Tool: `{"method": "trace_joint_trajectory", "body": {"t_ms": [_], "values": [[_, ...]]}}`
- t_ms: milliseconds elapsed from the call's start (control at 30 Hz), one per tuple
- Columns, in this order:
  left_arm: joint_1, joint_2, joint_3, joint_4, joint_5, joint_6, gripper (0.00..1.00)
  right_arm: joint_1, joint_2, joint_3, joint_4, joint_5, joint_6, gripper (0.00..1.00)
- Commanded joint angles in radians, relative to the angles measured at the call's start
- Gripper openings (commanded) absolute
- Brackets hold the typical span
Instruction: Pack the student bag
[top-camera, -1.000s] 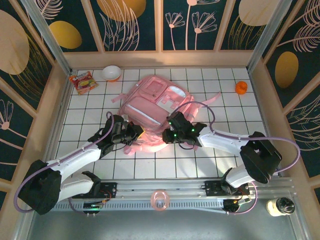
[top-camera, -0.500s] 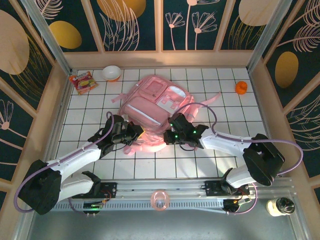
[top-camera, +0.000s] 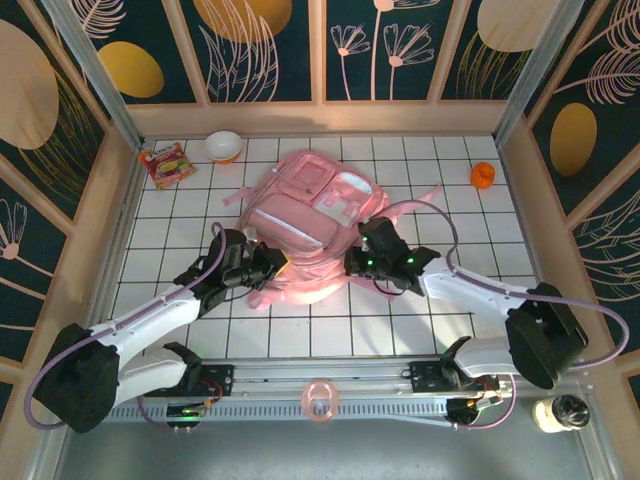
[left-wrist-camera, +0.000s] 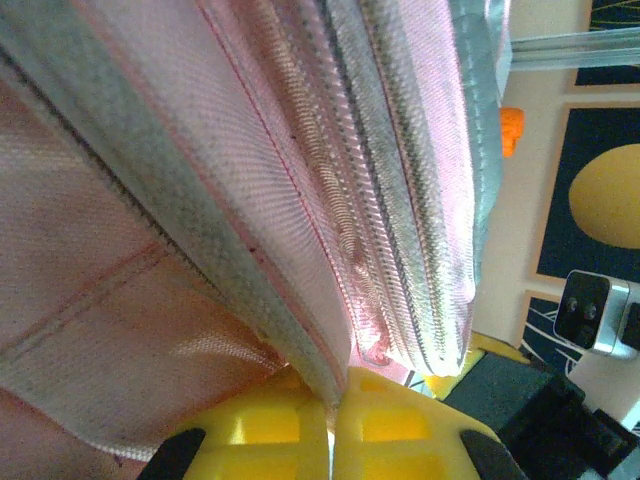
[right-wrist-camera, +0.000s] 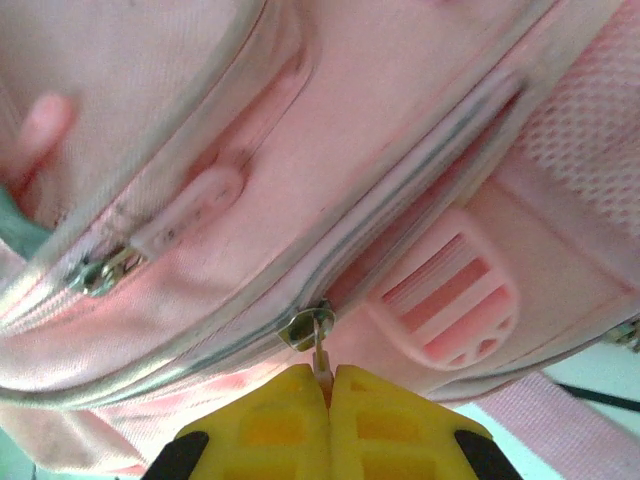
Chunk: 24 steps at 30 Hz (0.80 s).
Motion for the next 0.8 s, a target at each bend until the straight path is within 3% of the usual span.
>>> {"method": "trace_joint_trajectory", "body": {"t_ms": [0,300,467,533,667,767], "values": [[0.013,-0.027,0.035,-0.017,-0.063,0.020,0.00,-0.089,-0.038,-0.031,-0.082,0.067,-0.009,0.00],[0.013,-0.024,0.029,0.017,0.013,0.006,0.00,-0.202,0.071,0.013,0.035,0.036,-0.084,0.00],[0.013,-0.036,0.033,0.000,-0.013,0.009,0.00,-0.192,0.078,0.035,0.029,0.020,-0.102,0.00],[0.013,-0.038,0.036,0.002,-0.020,0.026,0.12,-0.189,0.030,0.009,0.034,0.013,-0.088,0.03],[0.013,-0.038,0.049,0.000,-0.025,0.061,0.25,-0.188,-0.083,-0.058,0.077,-0.065,-0.064,0.21],[0.013,-0.041,0.067,-0.006,-0.029,0.098,0.40,-0.182,-0.143,-0.104,0.112,-0.115,-0.053,0.29]]}}
